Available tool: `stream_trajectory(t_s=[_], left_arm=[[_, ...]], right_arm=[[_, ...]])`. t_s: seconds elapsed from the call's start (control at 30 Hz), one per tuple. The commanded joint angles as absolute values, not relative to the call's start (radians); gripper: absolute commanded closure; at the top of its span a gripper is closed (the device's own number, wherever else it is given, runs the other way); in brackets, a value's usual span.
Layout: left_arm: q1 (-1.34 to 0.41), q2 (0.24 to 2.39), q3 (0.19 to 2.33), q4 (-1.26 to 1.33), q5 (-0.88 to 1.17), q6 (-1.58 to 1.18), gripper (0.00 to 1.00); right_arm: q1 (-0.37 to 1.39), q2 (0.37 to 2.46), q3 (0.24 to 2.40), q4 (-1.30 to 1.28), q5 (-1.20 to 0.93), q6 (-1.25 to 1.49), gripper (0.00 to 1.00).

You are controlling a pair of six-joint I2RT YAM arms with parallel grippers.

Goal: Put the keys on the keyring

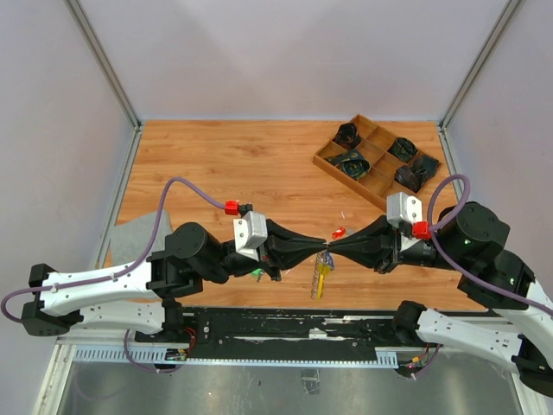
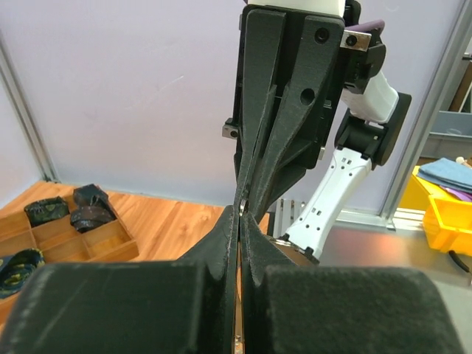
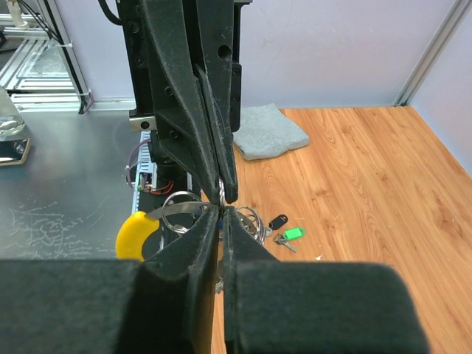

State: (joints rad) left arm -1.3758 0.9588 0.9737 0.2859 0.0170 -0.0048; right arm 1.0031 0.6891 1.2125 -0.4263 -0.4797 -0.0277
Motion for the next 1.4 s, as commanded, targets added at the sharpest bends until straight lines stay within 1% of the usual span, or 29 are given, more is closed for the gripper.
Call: stream_trajectory(t_s=[0.0,0.07,0.13,0.2,0.23,0.27,0.33,0.53,0.67,1.07,1.23,1.37], left_arm=[[-1.373,0.960,0.987,0.329,0.037,-0.007,0.99],[-1.373,0.962,0.991,0.321,0.032,-0.005,0.99],[-1.373,0.963,0.997,0.302,0.027,0.000,0.95],[-1.373,0.962,1.006,0.278,0.022,0.008,0.89],[-1.373,0.962,1.012,0.265,0.020,0.013,0.83],[-1.373,0.963,1.018,0.249,0.018,0.020,0.80],[-1.373,0.967,1.035,0.209,0.015,0.034,0.75],[-1.373,0.993,1.085,0.091,0.005,0.069,0.68],[-1.373,1.013,1.098,0.052,0.004,0.076,0.68],[-1.373,1.062,1.121,-0.008,0.010,0.085,0.63],[-1.373,1.069,1.129,-0.008,0.008,0.090,0.73],[-1.373,1.079,1.138,-0.002,0.019,0.094,0.75]], right_arm=[[1.010,0.696,1.209,-0.379,-0.512,-0.010,0.98],[1.009,0.698,1.226,-0.402,-0.513,-0.018,0.99],[1.010,0.712,1.268,-0.474,-0.505,-0.038,0.99],[1.009,0.738,1.327,-0.571,-0.493,-0.068,0.99],[1.010,0.756,1.358,-0.627,-0.487,-0.081,0.99],[1.010,0.774,1.392,-0.681,-0.481,-0.097,0.99],[1.010,0.823,1.458,-0.796,-0.474,-0.128,1.00],[1.010,0.909,1.581,-1.010,-0.466,-0.202,0.99],[1.010,0.931,1.603,-1.055,-0.460,-0.221,0.99],[1.010,0.903,1.587,-1.021,-0.475,-0.218,0.99],[1.010,0.899,1.578,-1.013,-0.485,-0.217,0.99],[1.009,0.901,1.568,-1.000,-0.493,-0.216,0.99]])
